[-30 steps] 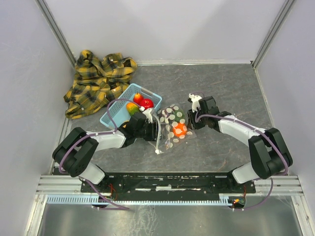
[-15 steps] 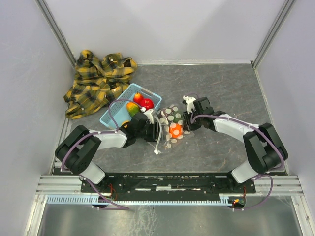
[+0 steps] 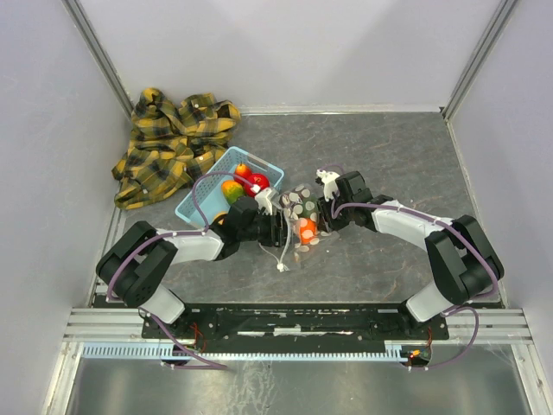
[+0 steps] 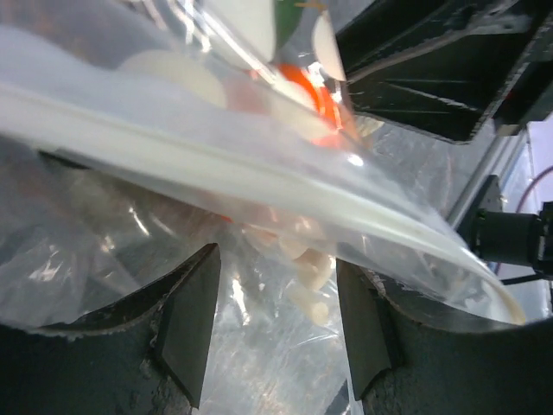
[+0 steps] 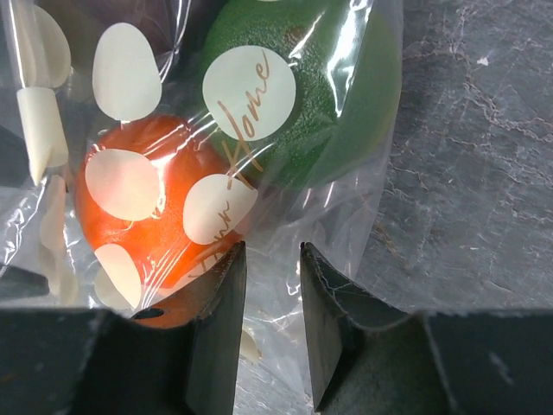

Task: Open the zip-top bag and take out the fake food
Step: Pick up the fake fruit from the zipper food storage bag.

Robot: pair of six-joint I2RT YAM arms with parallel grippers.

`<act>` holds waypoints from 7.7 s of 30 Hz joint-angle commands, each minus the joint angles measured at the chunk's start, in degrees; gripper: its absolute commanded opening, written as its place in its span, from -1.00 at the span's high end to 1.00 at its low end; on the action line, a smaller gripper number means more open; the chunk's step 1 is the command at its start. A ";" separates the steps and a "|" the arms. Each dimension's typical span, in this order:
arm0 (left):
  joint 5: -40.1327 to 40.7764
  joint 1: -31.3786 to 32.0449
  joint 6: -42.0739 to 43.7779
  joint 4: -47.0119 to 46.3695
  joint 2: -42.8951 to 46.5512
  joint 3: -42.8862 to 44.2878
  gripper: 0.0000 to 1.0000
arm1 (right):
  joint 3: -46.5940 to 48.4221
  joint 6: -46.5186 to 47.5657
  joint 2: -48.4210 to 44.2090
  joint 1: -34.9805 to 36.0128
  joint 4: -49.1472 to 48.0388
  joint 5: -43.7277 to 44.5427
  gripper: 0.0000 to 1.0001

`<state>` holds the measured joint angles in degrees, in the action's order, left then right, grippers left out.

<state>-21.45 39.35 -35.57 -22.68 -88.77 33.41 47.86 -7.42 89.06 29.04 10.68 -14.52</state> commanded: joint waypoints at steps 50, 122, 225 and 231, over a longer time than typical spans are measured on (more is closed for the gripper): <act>5.65 0.35 5.43 9.91 15.15 -3.47 -0.42 | -2.15 -2.15 -1.64 0.92 -5.29 -5.82 0.24; 17.53 10.57 43.19 -51.17 -10.08 -15.52 -0.62 | 2.77 -3.73 5.59 4.46 -7.23 -10.41 0.34; 20.65 5.32 17.73 52.36 38.87 11.82 -0.15 | -3.03 -4.52 -0.86 2.00 -4.51 4.52 0.27; 16.19 -6.71 17.49 46.41 37.60 13.14 -0.11 | -2.96 -4.71 -0.65 1.99 -4.80 4.01 0.27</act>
<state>-2.31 39.40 -17.30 28.40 -50.68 44.01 45.06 -11.70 89.47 31.33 8.14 -9.47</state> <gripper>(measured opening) 0.855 0.365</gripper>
